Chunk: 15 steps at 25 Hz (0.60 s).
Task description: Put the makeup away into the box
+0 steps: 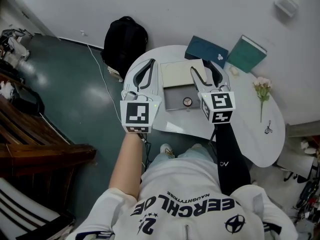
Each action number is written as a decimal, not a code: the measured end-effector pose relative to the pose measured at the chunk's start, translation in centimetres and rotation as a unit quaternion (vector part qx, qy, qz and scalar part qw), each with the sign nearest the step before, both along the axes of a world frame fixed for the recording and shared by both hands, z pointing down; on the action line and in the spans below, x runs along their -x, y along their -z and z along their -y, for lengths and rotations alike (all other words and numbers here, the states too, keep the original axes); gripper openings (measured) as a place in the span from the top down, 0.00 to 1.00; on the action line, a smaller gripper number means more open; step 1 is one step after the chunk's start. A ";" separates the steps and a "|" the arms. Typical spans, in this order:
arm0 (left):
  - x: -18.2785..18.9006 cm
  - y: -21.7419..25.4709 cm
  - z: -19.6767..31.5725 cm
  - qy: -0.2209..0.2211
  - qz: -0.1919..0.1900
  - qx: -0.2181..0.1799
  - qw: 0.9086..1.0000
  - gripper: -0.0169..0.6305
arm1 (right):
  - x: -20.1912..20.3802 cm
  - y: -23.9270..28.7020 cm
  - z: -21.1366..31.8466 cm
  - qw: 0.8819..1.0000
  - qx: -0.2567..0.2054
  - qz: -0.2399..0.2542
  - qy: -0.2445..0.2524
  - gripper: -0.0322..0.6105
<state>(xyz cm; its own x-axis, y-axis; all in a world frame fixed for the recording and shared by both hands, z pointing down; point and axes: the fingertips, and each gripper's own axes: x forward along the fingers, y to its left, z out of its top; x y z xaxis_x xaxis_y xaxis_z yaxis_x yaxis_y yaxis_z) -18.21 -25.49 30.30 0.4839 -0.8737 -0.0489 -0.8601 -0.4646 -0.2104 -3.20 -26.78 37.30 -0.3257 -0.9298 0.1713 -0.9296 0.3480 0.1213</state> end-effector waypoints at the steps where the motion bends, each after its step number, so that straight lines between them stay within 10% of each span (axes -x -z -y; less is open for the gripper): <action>1: -0.1 0.3 0.0 -0.001 0.000 -0.002 1.000 0.97 | 0.0 1.5 -0.2 1.000 -0.018 0.002 0.002 0.51; 15: -2.3 0.4 -0.8 -0.032 -0.005 -0.003 0.999 0.97 | -1.7 6.3 -2.9 0.996 -0.088 0.007 -0.009 0.50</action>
<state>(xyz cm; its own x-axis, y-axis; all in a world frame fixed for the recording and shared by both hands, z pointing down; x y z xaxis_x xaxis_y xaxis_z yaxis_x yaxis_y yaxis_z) -15.91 -24.72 29.91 0.5383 -0.8406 -0.0592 -0.8309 -0.5177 -0.2039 -1.51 -23.90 30.98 -0.3096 -0.9509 0.0008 -0.9376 0.3055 0.1663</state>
